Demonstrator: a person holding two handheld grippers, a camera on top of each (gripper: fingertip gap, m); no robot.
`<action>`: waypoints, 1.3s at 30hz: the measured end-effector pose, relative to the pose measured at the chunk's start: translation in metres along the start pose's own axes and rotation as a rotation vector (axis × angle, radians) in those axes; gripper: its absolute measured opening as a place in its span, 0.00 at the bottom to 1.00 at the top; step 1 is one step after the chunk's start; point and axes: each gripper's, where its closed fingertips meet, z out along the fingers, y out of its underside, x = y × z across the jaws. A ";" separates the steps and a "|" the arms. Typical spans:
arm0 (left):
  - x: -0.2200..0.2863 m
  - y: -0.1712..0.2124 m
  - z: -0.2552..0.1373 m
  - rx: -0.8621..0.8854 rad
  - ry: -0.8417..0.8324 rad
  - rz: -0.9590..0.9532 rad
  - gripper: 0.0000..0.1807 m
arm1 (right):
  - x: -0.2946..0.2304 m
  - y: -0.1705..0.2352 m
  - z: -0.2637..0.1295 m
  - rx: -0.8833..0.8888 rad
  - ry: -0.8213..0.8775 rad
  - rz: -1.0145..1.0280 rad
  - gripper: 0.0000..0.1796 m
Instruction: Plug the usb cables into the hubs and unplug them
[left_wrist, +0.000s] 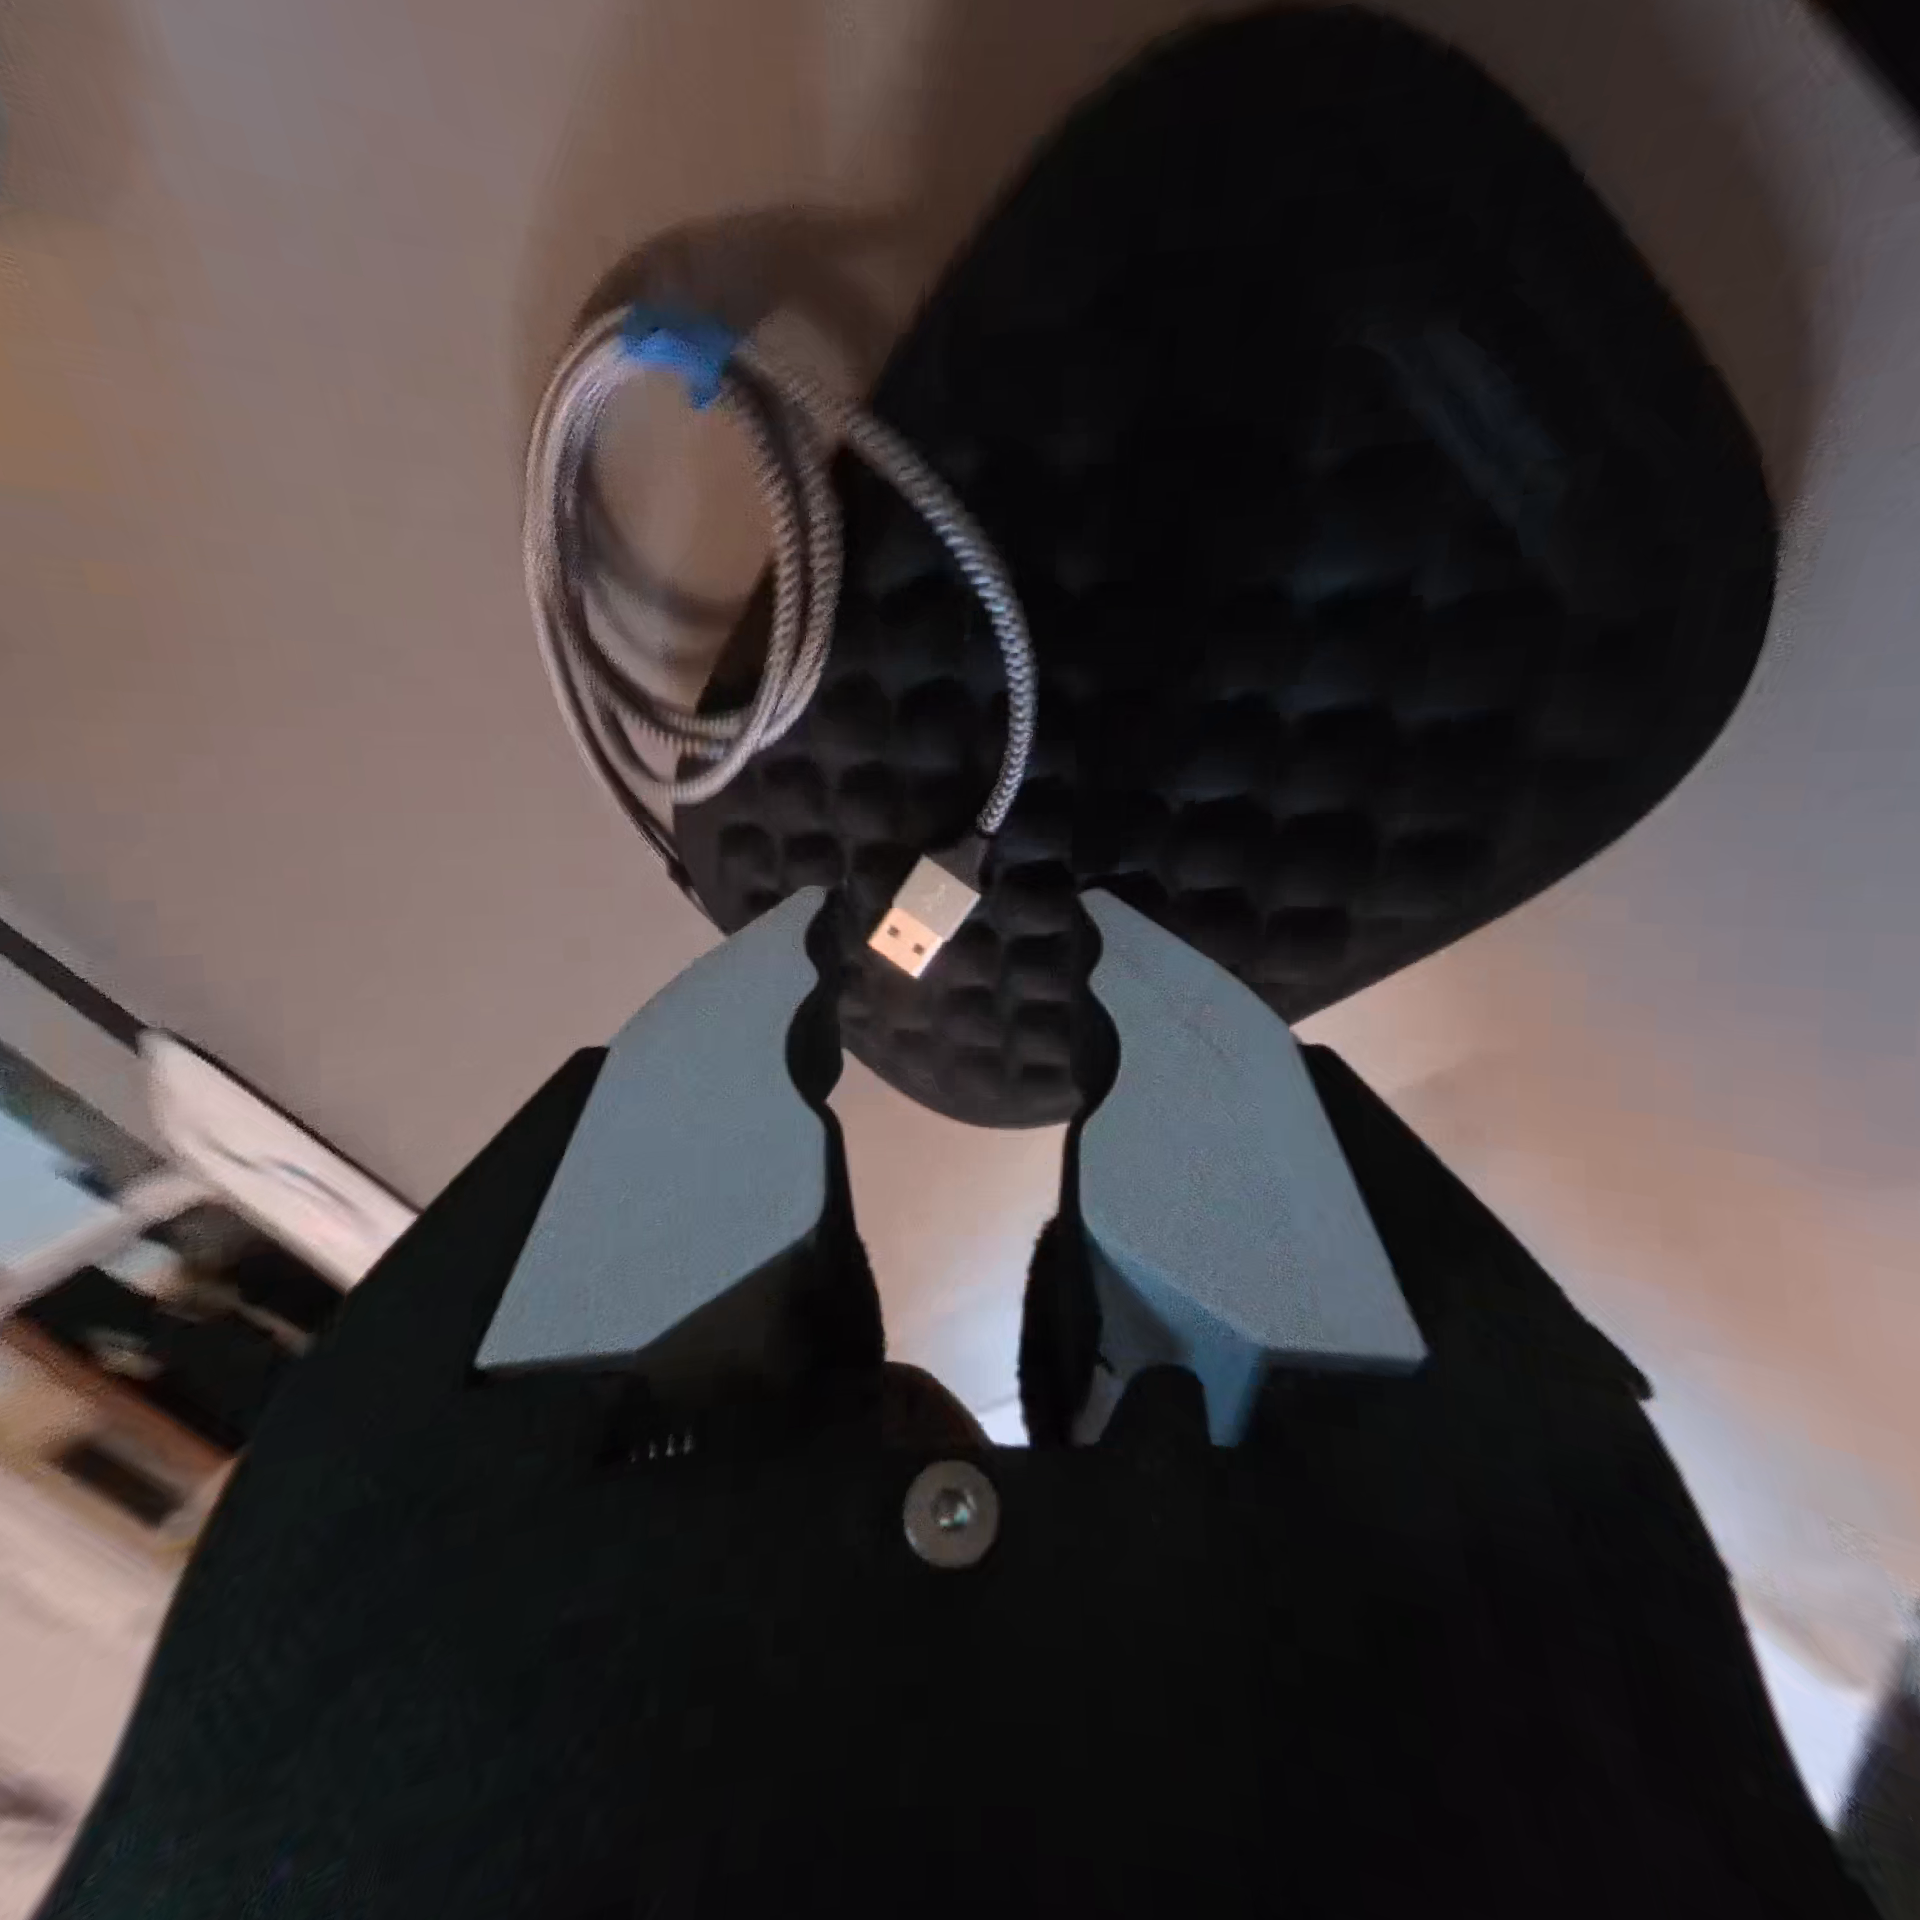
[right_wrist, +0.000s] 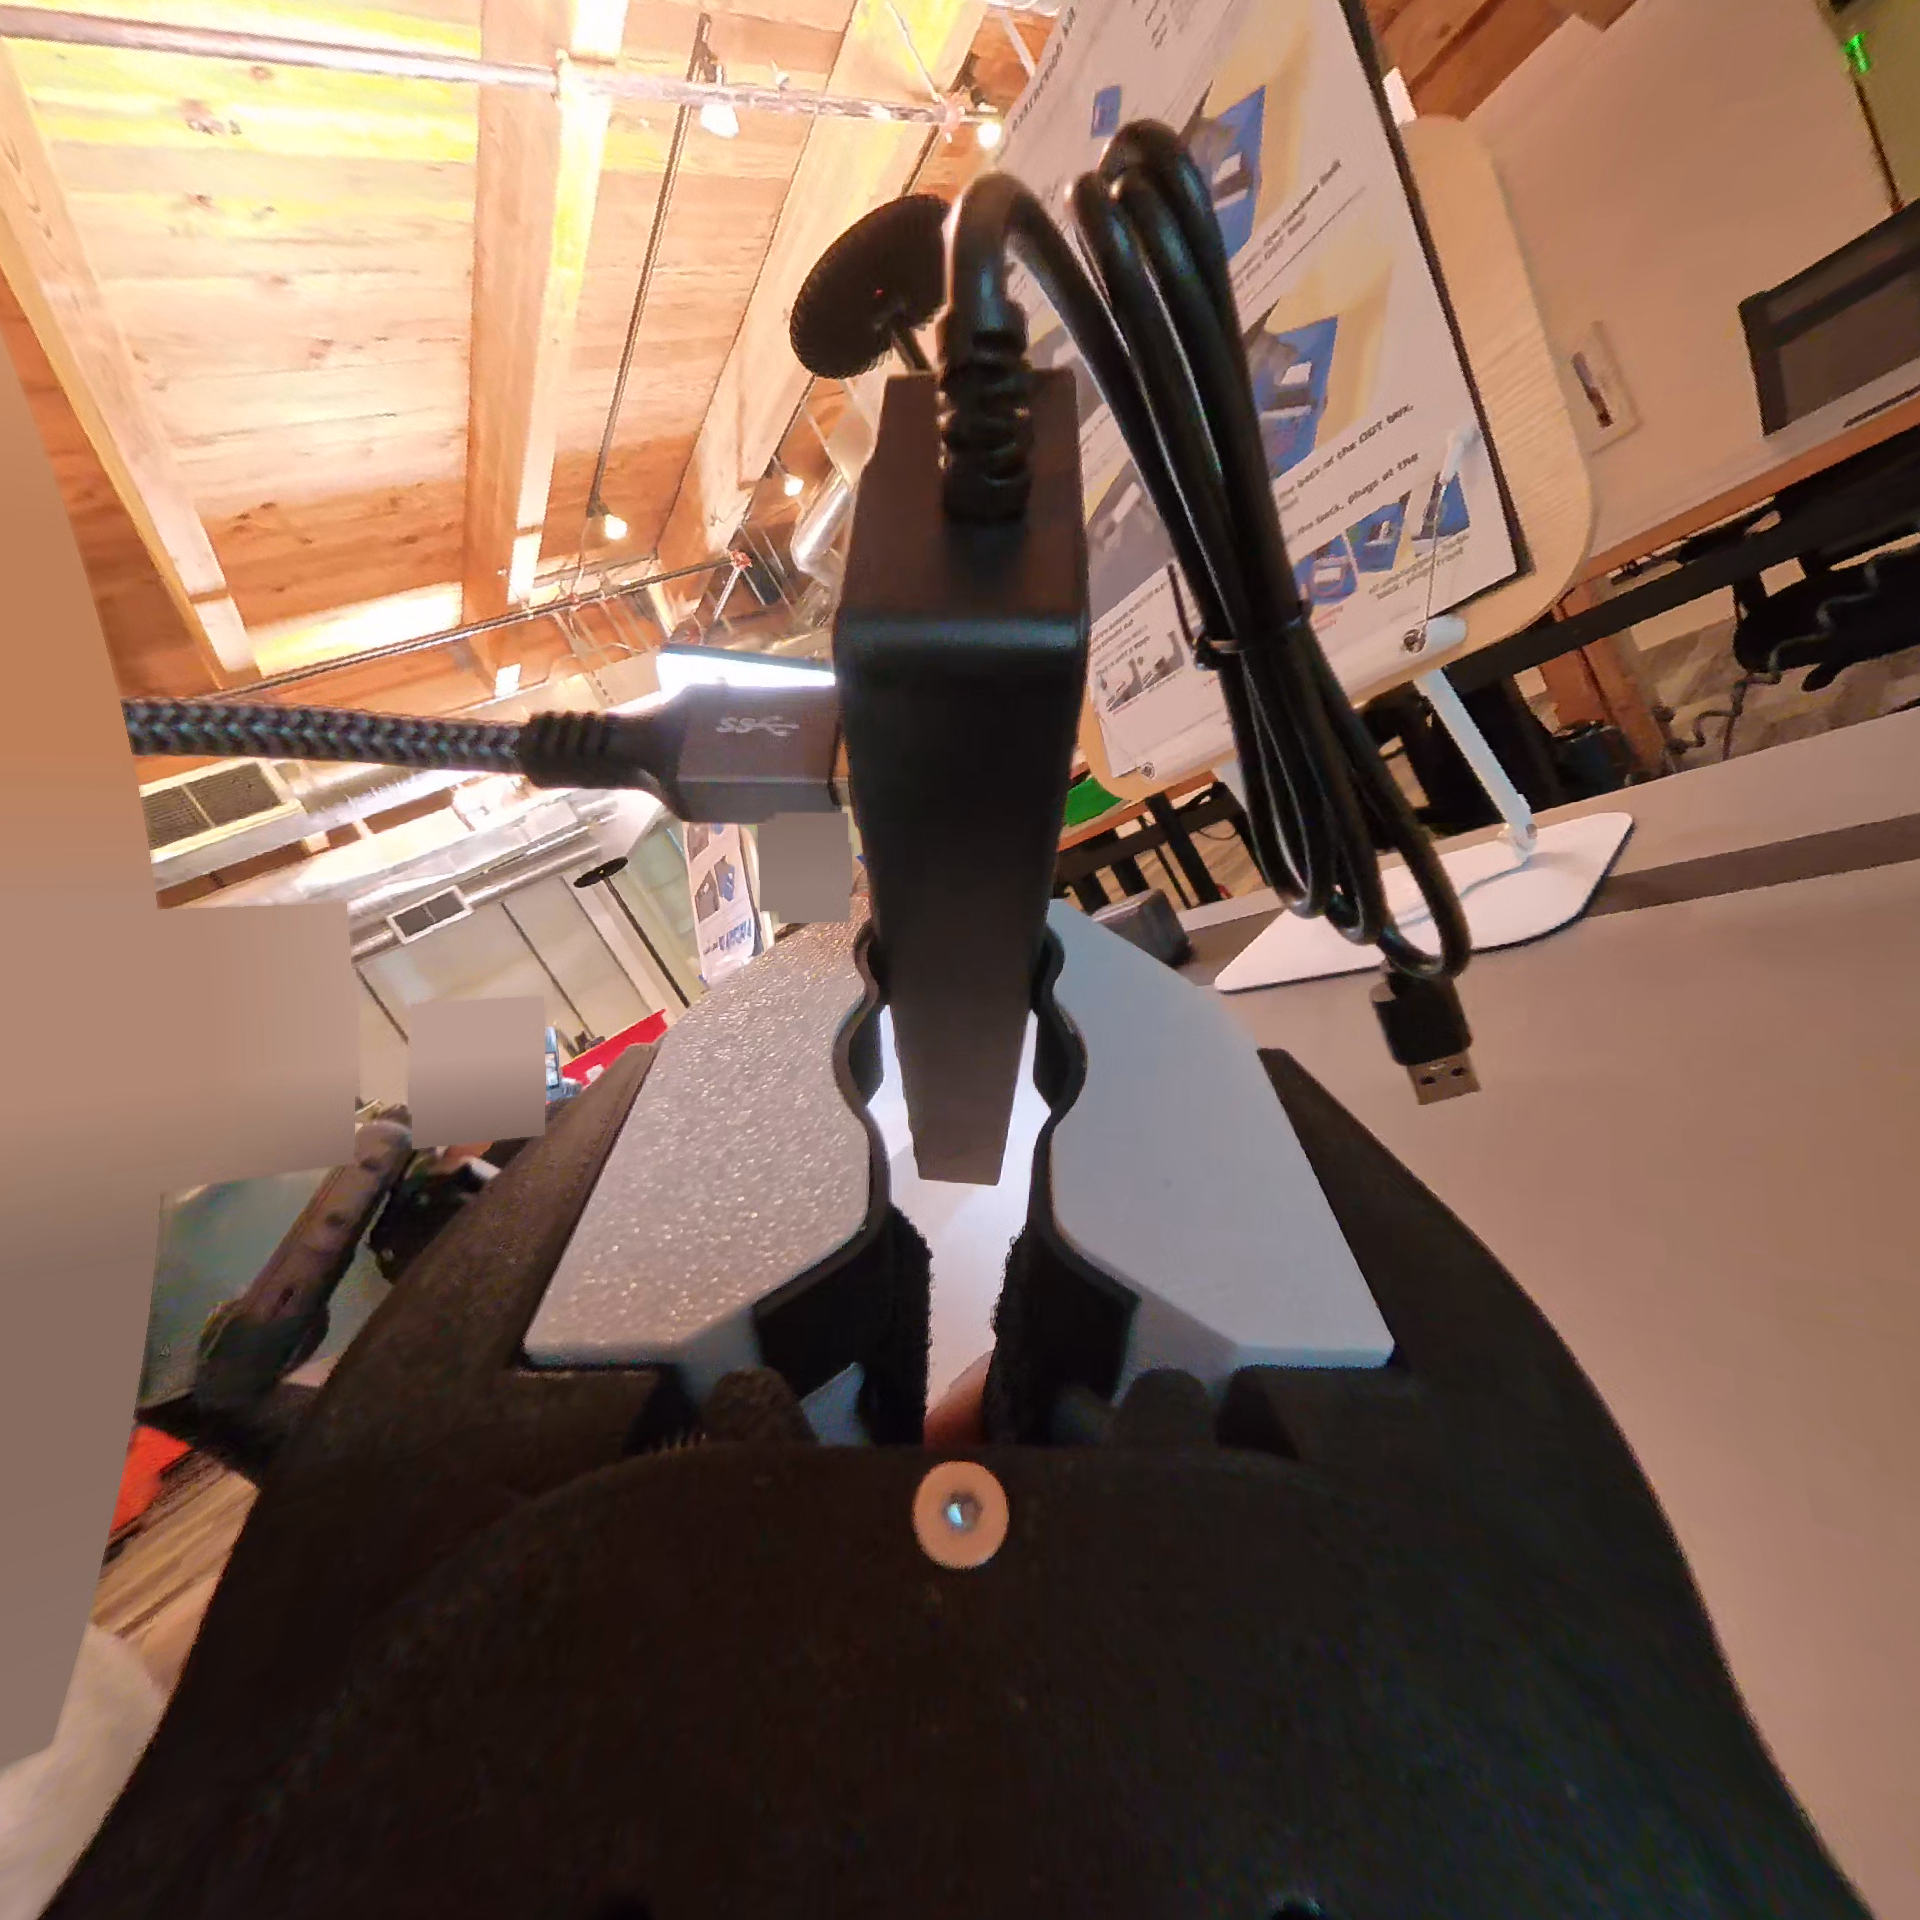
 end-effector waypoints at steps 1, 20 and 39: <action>0.002 -0.001 -0.003 0.019 0.011 -0.141 0.25 | 0.000 0.002 0.001 -0.006 -0.006 0.003 0.14; -0.002 -0.002 -0.009 0.205 -0.519 -2.103 0.20 | 0.023 0.017 0.010 -0.068 -0.035 0.095 0.14; -0.036 -0.013 -0.020 0.202 -0.645 -1.729 0.08 | 0.021 0.030 0.013 -0.141 -0.083 0.070 0.14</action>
